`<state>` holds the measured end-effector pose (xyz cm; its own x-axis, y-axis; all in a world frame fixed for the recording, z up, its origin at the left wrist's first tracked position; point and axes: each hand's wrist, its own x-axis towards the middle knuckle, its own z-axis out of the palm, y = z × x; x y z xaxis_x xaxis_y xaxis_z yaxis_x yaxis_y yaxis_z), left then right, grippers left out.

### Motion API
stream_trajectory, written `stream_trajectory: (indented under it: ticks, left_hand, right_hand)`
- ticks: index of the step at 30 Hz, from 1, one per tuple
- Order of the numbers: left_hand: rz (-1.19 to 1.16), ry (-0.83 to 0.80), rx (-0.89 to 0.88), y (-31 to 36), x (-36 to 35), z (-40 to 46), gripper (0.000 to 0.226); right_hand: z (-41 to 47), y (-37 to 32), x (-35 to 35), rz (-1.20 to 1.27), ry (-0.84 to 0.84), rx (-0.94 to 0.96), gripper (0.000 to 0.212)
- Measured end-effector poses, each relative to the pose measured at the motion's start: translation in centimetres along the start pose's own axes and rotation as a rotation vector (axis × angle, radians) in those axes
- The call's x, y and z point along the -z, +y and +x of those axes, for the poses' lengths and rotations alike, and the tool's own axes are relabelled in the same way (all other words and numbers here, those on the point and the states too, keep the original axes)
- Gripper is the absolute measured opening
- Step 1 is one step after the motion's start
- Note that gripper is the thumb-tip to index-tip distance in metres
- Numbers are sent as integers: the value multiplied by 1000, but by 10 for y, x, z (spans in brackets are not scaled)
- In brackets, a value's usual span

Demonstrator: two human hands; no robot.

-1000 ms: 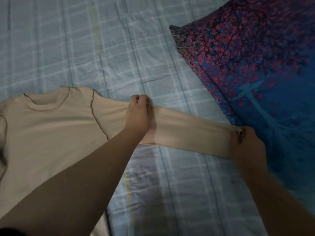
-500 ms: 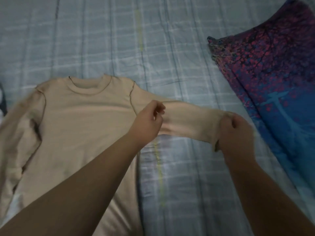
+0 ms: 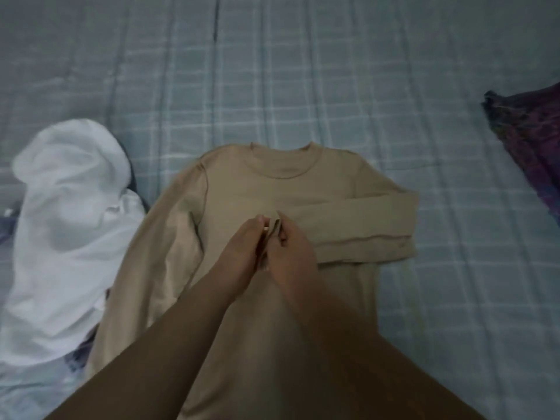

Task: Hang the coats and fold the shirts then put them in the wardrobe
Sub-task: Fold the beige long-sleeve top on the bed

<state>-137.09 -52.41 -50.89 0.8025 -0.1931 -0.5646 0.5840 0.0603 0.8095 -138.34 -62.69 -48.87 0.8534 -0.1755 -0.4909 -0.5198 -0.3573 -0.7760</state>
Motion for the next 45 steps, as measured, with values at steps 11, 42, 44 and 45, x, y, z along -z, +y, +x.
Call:
stream_trajectory:
  ticks: [11,42,44,45]
  left_hand:
    - [8,101,148,-14,80,17,45]
    - [938,534,-124,-17,118,19,50]
    - [842,570,-201,-10,120,6,48]
    - [824,593,-250,-7,125,-2,44]
  right_hand:
    - [-10,2,-51,238,-245,-100,47]
    - [98,96,69,-1143,227,187,63]
    - [89,85,63,-1124,255,227,62]
    - [82,78,56,-1093,257,276,61]
